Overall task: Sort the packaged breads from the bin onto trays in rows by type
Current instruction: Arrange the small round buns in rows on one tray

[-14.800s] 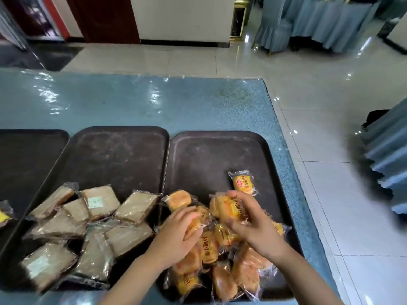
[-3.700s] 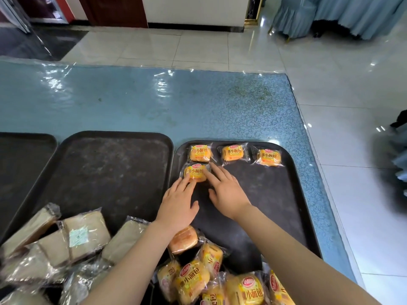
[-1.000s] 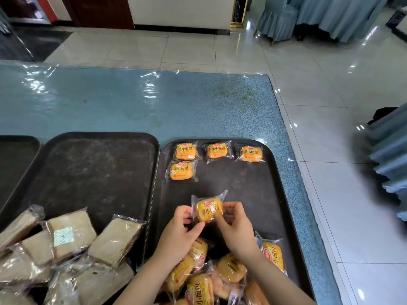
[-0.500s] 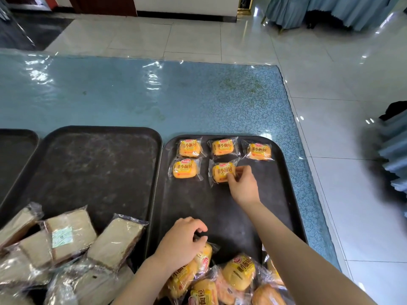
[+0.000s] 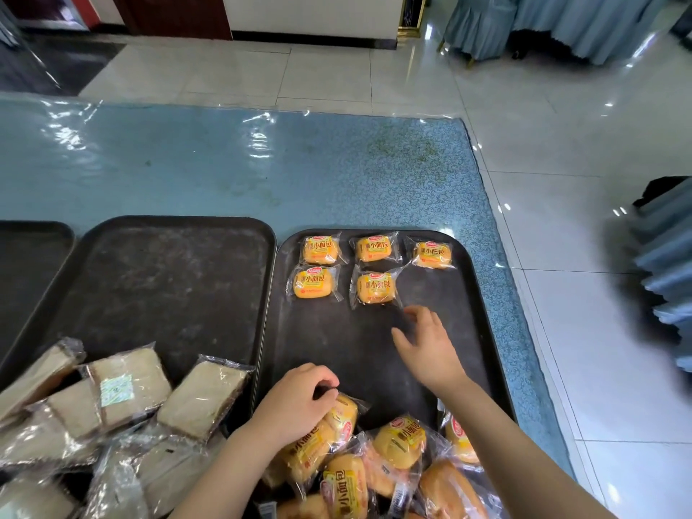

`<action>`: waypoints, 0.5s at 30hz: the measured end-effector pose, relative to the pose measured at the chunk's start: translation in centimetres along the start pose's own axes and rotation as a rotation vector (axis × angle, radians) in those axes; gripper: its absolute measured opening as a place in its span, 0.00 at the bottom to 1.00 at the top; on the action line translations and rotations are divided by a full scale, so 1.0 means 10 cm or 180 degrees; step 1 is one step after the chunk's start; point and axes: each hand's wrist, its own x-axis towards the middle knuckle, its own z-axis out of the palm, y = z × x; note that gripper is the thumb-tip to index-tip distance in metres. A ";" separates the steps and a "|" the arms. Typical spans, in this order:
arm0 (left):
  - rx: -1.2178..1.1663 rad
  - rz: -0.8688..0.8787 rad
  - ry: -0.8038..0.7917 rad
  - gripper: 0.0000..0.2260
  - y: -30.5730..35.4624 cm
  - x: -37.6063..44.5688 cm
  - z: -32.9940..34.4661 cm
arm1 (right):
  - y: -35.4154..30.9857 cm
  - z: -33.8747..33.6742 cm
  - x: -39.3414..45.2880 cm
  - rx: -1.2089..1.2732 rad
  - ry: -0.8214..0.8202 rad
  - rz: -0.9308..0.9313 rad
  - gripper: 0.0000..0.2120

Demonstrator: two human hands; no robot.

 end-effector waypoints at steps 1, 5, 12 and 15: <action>-0.0008 0.0061 0.0024 0.10 0.01 -0.02 0.00 | 0.05 -0.02 -0.13 -0.0047 -0.0103 -0.0120 0.19; 0.0028 0.0303 0.0082 0.10 0.09 -0.12 0.02 | 0.22 -0.11 -0.63 -0.0314 -0.0659 -0.0483 0.12; 0.0371 0.0677 0.0161 0.10 0.35 -0.28 0.08 | 0.34 -0.21 -1.15 -0.1227 -0.0912 -0.0496 0.41; 0.0652 0.0718 -0.0002 0.12 0.48 -0.37 0.14 | 0.29 -0.22 -1.25 -0.1144 -0.1019 -0.0333 0.46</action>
